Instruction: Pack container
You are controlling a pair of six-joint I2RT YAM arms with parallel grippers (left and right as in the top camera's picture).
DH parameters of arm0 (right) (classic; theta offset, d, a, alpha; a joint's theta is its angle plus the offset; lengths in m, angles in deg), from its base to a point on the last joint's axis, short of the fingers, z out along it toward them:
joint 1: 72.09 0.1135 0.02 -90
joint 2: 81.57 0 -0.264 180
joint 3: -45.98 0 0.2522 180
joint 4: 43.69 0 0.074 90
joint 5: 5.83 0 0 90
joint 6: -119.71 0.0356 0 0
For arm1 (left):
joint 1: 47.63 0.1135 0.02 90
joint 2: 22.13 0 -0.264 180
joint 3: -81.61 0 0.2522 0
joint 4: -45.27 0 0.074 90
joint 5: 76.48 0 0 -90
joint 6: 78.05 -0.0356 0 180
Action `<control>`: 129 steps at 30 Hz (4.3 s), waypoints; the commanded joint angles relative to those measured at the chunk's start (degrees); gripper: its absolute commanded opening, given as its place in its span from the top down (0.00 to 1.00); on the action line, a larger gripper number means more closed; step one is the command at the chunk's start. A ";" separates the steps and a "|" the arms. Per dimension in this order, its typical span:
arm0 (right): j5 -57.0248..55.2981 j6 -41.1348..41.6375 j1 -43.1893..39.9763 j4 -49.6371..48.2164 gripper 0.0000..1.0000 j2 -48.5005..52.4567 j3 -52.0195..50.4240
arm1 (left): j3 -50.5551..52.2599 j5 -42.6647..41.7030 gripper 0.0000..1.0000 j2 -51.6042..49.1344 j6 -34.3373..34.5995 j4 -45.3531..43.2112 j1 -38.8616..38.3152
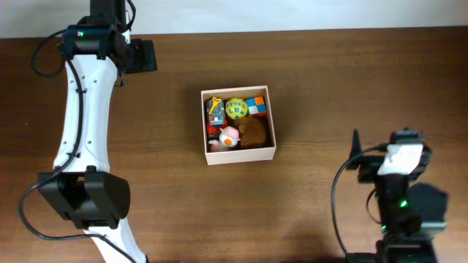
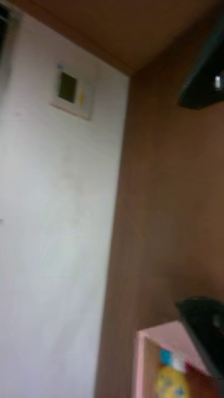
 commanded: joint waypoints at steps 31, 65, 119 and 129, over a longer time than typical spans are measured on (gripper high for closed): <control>4.46 2.91 -0.48 -6.14 0.01 -25.77 -27.80 | -0.87 0.24 0.01 -0.33 0.72 -0.15 -0.11; 4.02 2.25 -0.48 -7.13 0.01 -25.77 -30.12 | -0.87 0.24 0.01 -0.33 0.72 -0.15 -0.11; 4.02 2.25 -0.48 -7.13 0.01 -25.77 -30.12 | 1.03 1.33 0.01 21.49 0.50 -0.98 0.92; 4.02 2.25 -0.48 -7.13 0.01 -25.77 -30.12 | 29.79 1.29 0.01 50.56 0.52 -12.96 0.90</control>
